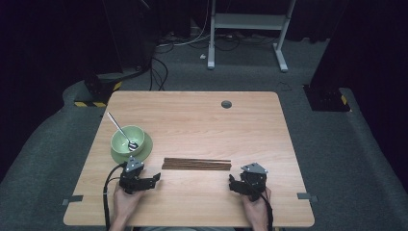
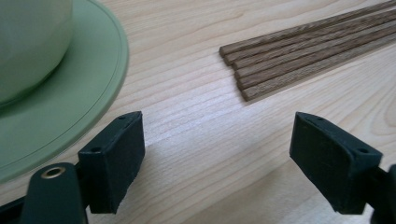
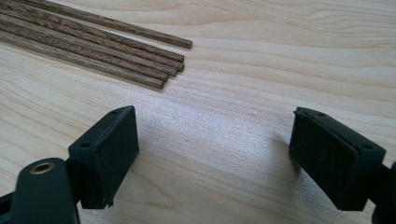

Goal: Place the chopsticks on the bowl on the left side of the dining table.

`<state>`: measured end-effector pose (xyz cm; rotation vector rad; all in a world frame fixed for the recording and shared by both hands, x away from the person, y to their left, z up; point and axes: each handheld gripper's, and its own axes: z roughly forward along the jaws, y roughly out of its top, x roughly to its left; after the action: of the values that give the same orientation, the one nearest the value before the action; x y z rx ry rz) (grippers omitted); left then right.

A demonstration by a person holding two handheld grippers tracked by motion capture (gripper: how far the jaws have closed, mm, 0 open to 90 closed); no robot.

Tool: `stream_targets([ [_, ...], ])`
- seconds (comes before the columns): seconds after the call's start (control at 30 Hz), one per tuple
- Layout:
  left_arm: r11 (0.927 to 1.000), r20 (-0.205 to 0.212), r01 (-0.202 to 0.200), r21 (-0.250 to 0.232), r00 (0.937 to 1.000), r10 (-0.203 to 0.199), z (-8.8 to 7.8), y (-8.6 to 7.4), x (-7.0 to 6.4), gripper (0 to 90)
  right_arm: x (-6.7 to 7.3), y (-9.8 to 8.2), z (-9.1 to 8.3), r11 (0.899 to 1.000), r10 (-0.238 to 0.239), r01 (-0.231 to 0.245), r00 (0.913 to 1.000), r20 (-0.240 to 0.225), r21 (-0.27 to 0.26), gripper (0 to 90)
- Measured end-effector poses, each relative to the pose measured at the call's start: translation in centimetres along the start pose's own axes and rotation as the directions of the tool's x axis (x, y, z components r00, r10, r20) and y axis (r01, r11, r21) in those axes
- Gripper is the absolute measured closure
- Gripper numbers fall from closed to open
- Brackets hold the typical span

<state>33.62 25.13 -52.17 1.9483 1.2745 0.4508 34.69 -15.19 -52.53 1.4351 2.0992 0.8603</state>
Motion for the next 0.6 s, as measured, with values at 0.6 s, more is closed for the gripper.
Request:
stream_targets([
  [0.6,0.9966,0.052,-0.077,-0.029,0.9955,0.079,-0.95,0.76,-0.90,22.0,0.01,-0.01,-0.03,1.000,-0.006,0.006,1.0000,-0.005,-0.002,16.7],
])
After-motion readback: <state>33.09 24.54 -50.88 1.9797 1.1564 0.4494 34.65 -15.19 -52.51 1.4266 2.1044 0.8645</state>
